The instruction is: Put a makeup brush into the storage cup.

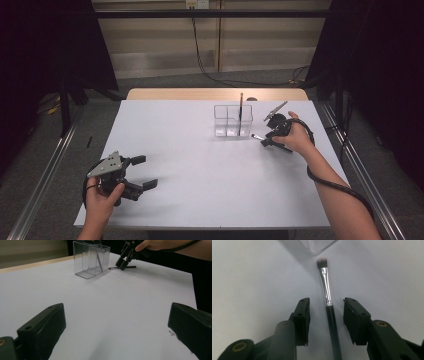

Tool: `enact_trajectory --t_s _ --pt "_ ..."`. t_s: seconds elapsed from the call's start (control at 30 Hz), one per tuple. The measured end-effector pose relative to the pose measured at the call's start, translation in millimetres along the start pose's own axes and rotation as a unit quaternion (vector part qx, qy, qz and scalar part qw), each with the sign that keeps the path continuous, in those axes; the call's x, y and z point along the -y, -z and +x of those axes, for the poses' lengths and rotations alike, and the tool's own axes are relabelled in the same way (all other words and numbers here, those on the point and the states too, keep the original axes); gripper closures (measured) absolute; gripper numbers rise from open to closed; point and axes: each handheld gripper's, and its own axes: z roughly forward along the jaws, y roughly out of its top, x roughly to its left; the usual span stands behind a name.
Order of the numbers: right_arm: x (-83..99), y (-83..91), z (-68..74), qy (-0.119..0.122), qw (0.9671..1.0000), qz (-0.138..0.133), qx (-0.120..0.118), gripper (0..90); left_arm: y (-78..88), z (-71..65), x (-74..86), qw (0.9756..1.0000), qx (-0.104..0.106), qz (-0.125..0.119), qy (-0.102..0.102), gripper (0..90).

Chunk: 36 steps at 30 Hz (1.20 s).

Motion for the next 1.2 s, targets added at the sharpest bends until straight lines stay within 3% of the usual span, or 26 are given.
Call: enact_trajectory --t_s 0.37,0.77,0.87,0.9,1.2 --pt "-3.4 1.6 7.6 0.011 0.9997 0.023 0.000 77.4 0.8 -0.1 0.0 1.0000 0.001 0.000 -0.005 1.6" --pt "-3.7 2.4 8.3 0.006 0.9992 0.040 -0.003 80.3 -0.3 0.0 -0.4 1.0000 0.002 -0.001 -0.007 1.6" --pt "-0.7 2.2 6.3 0.007 0.9995 0.028 -0.014 84.6 -1.9 -0.2 -0.4 1.0000 0.003 0.001 -0.007 1.6" --pt "0.8 2.2 5.2 -0.005 0.9996 0.023 -0.018 84.7 -2.3 -0.3 -0.4 1.0000 0.003 0.002 -0.007 1.6" --pt "1.6 2.9 7.3 -0.014 0.9997 0.018 -0.008 84.9 -1.2 -0.1 -1.8 1.0000 0.001 -0.001 -0.008 1.6"
